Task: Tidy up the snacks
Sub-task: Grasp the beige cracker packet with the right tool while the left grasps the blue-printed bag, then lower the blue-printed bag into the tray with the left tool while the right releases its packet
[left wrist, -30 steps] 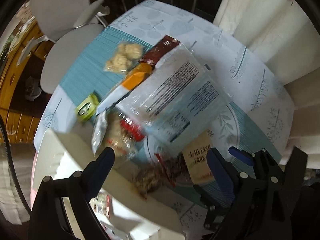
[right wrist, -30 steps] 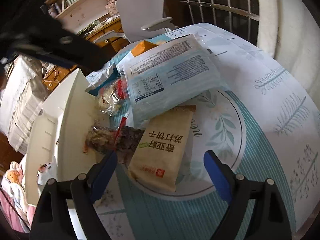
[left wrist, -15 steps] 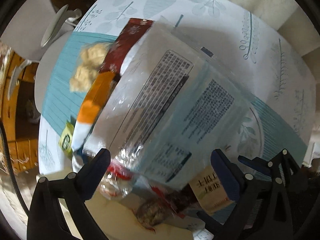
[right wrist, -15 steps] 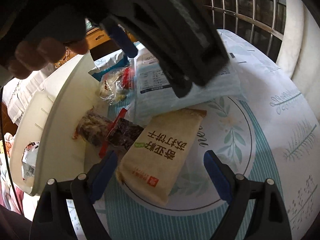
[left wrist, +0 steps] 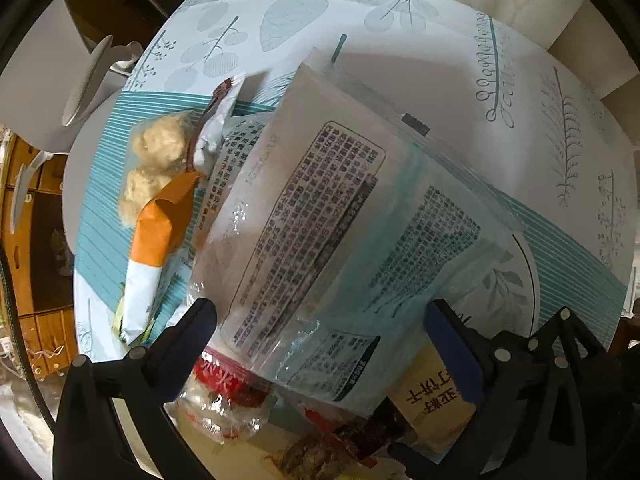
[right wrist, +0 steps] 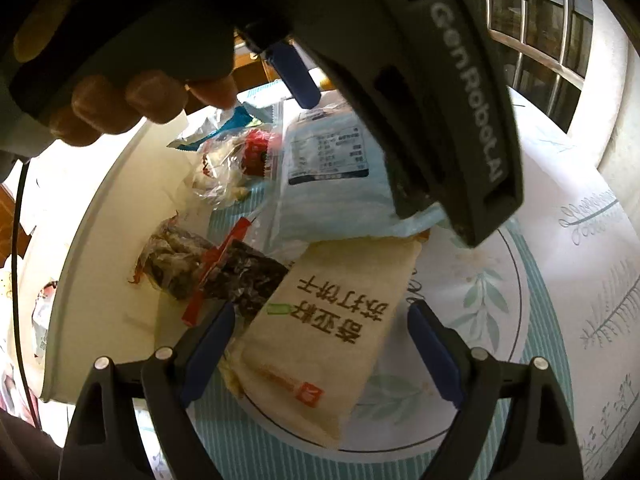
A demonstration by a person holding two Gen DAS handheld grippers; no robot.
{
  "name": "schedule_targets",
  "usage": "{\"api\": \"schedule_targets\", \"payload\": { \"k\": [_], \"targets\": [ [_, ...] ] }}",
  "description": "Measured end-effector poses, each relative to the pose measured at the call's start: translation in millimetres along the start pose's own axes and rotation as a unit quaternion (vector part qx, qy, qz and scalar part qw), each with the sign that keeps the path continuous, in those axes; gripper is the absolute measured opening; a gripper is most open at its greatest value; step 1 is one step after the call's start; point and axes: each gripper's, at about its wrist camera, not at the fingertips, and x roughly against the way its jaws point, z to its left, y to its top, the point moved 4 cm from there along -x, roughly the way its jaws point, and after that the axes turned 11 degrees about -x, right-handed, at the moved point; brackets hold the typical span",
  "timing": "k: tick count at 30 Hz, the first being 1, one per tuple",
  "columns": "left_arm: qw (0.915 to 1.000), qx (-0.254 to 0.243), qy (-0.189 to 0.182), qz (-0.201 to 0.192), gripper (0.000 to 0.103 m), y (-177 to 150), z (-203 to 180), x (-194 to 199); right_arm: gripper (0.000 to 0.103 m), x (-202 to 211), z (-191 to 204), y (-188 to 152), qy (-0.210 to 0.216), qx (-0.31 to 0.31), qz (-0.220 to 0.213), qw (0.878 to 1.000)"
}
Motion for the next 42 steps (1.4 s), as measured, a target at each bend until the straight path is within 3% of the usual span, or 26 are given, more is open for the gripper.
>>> {"api": "schedule_targets", "payload": {
  "k": [10,16,22,26,28,30,42],
  "targets": [
    [0.9996,0.002,-0.018,-0.021,0.103,-5.2,5.5,-7.6,0.083,0.8,-2.0,1.1,0.006,-0.004,0.005,1.0],
    [0.9993,0.006,0.005,-0.037,0.103,-10.1,-2.5,-7.7,0.072,12.1,-18.0,4.5,0.011,-0.015,0.023,1.0],
    [0.9979,0.035,0.036,-0.041,0.095,-17.7,-17.0,-2.1,0.065,16.8,-26.7,5.6,-0.009,-0.014,0.033,0.999],
    [0.9971,0.062,0.026,-0.037,0.091,-21.7,-19.2,3.2,0.061,17.7,-28.8,4.7,-0.02,-0.021,0.041,0.999],
    [0.9962,0.072,0.022,-0.045,0.085,-24.6,-21.2,9.7,0.06,19.3,-31.7,4.3,-0.023,-0.025,0.045,0.998],
    [0.9956,0.076,0.019,-0.05,0.073,-26.1,-20.7,20.4,0.06,22.7,-35.2,4.3,-0.027,-0.031,0.048,0.998],
    [0.9929,0.11,0.02,-0.042,0.066,-46.4,-25.3,46.0,0.059,56.3,-43.1,-5.6,-0.053,-0.044,0.046,0.997]
  ]
}}
